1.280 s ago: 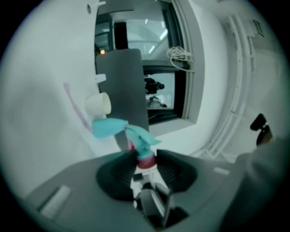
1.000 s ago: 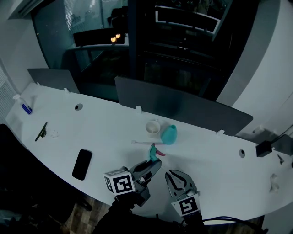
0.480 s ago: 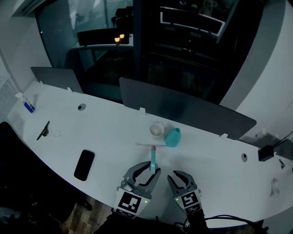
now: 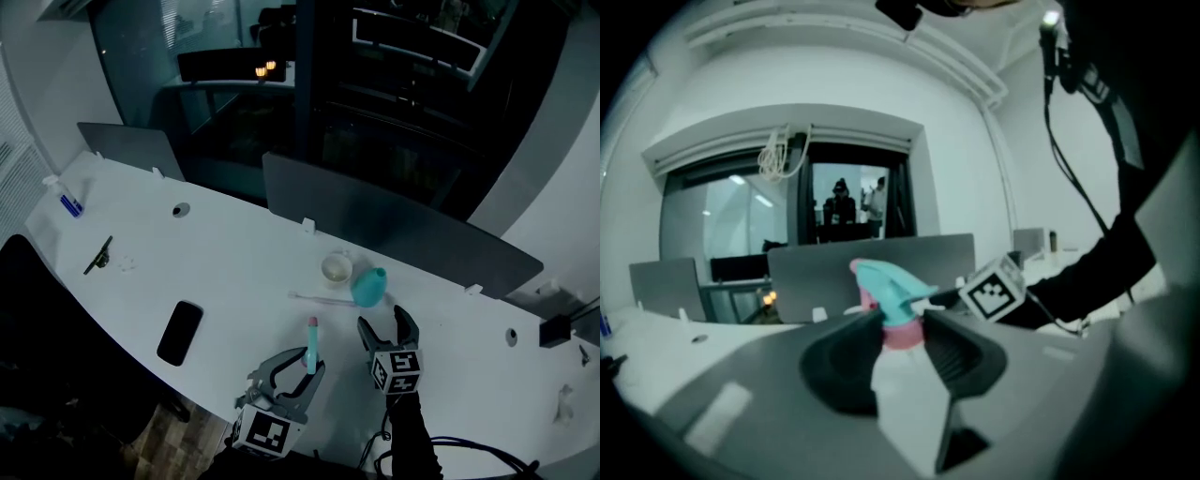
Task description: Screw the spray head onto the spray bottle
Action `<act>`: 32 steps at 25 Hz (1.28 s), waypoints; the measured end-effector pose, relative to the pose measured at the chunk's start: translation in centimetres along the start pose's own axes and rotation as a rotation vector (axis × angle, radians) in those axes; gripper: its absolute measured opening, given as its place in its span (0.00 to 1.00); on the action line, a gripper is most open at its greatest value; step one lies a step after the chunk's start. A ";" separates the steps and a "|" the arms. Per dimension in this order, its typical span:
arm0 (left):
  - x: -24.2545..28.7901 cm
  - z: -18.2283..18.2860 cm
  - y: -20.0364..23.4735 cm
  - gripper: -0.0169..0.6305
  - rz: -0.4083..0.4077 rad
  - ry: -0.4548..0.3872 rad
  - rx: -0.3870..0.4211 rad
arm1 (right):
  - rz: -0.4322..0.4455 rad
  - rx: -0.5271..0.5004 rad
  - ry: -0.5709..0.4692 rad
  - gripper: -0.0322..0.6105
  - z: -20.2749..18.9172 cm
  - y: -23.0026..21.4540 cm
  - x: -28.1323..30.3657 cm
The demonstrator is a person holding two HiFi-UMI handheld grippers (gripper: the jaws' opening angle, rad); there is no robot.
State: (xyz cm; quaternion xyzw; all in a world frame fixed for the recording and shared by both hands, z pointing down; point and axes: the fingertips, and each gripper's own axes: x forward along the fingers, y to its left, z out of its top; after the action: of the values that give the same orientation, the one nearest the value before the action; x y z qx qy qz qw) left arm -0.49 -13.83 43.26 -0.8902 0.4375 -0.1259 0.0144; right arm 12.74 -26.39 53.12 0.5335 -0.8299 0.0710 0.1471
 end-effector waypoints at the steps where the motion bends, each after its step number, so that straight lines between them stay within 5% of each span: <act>1: -0.1 -0.1 0.1 0.24 0.002 0.005 -0.004 | -0.009 -0.010 -0.005 0.61 0.1 -0.3 1.0; 9: -1.5 -1.0 1.7 0.24 0.072 0.050 -0.055 | -0.122 0.041 -0.030 0.61 -0.9 -2.6 5.8; 21: -3.4 -2.3 2.1 0.24 0.105 0.099 -0.088 | -0.046 0.080 -0.012 0.58 -0.6 -3.0 7.7; 28: -3.4 -0.2 3.8 0.24 0.101 0.011 -0.159 | 0.023 -0.023 -0.163 0.58 4.1 -0.4 1.4; 32: -2.4 4.1 5.1 0.24 0.059 -0.099 -0.179 | 0.122 -0.047 -0.141 0.58 2.7 5.0 -4.2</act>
State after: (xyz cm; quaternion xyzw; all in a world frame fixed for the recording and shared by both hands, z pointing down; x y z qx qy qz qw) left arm -4.89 -15.38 38.13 -0.8799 0.4717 -0.0415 -0.0398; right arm 9.36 -21.42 49.47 0.4819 -0.8706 0.0226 0.0962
